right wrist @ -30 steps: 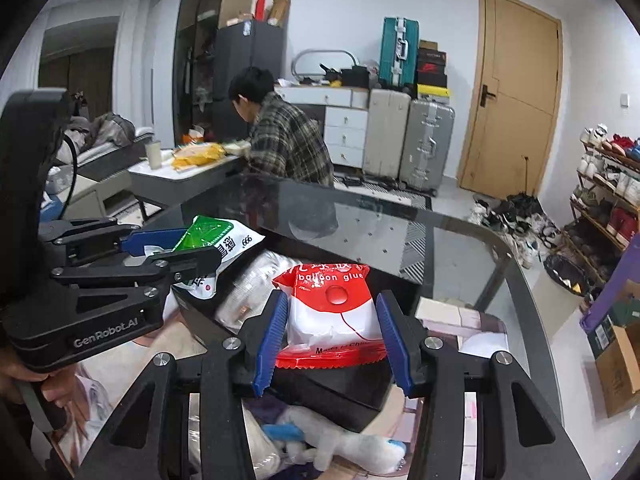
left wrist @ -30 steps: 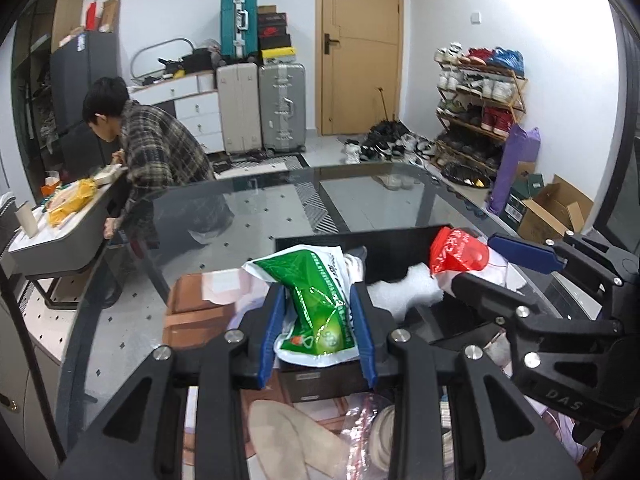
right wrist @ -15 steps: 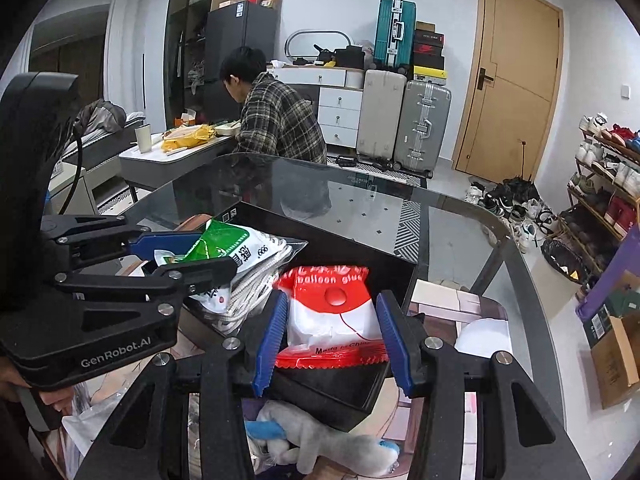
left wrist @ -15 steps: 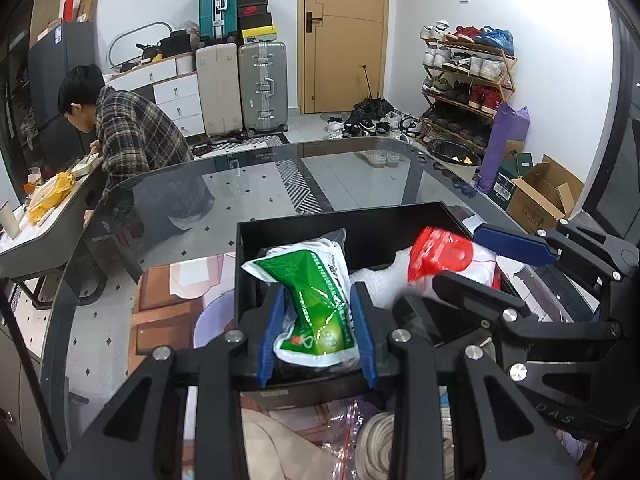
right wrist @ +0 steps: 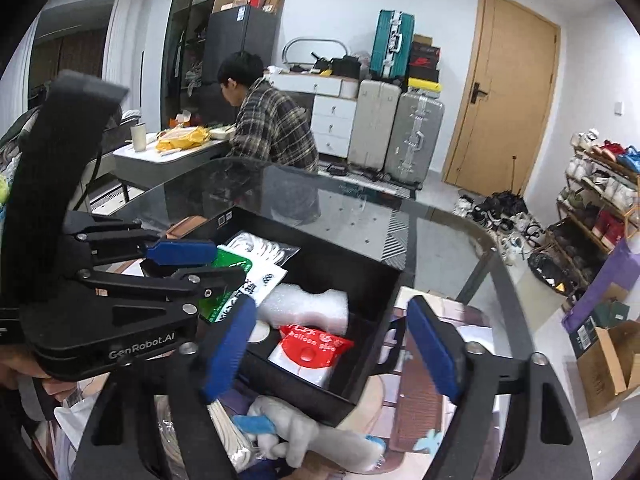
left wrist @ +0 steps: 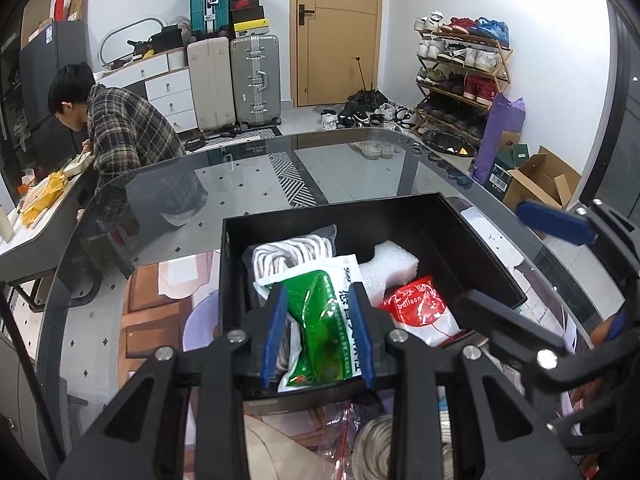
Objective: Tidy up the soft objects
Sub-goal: 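Open both tools to drop the packets into the box and withdraw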
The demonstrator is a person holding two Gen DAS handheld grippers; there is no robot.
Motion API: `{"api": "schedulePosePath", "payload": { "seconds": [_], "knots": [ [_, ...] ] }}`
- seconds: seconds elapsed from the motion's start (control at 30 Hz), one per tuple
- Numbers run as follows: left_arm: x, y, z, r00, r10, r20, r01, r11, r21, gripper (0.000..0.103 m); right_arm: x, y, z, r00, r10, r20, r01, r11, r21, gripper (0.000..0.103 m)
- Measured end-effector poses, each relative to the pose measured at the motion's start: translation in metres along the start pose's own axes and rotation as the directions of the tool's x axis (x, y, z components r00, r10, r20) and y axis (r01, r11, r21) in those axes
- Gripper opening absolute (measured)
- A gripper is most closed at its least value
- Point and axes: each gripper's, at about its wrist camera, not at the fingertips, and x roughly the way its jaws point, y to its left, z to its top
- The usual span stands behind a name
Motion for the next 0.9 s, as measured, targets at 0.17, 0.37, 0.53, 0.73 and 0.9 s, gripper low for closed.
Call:
{"api": "schedulePosePath", "payload": {
  "seconds": [0.17,0.37,0.53,0.73,0.9],
  "knots": [
    [-0.008,-0.003,0.0,1.0,-0.003,0.01,0.003,1.0,0.001,0.061,-0.014,-0.008,-0.007,1.0,-0.016,0.001,0.015,0.999,0.028,0.095],
    [-0.031,-0.001,-0.006,0.998,-0.025,0.055,0.026,1.0,-0.014,0.102,-0.031,-0.017,-0.02,1.0,-0.005,-0.014,0.006,0.995,0.095,0.102],
    [-0.049,0.002,-0.014,0.998,-0.03,0.054,0.031,0.999,-0.019,0.103,-0.04,-0.02,-0.029,0.999,0.018,-0.037,-0.013,0.991,0.131,0.103],
    [-0.065,0.008,-0.031,0.999,-0.019,0.032,0.02,0.999,-0.035,0.103,-0.045,-0.018,-0.043,0.998,0.026,-0.06,-0.017,0.989,0.145,0.103],
    [-0.074,0.009,-0.048,1.0,0.0,0.005,0.001,0.999,-0.033,0.103,-0.044,-0.017,-0.052,0.996,0.036,-0.087,-0.023,0.989,0.145,0.103]
  ]
}}
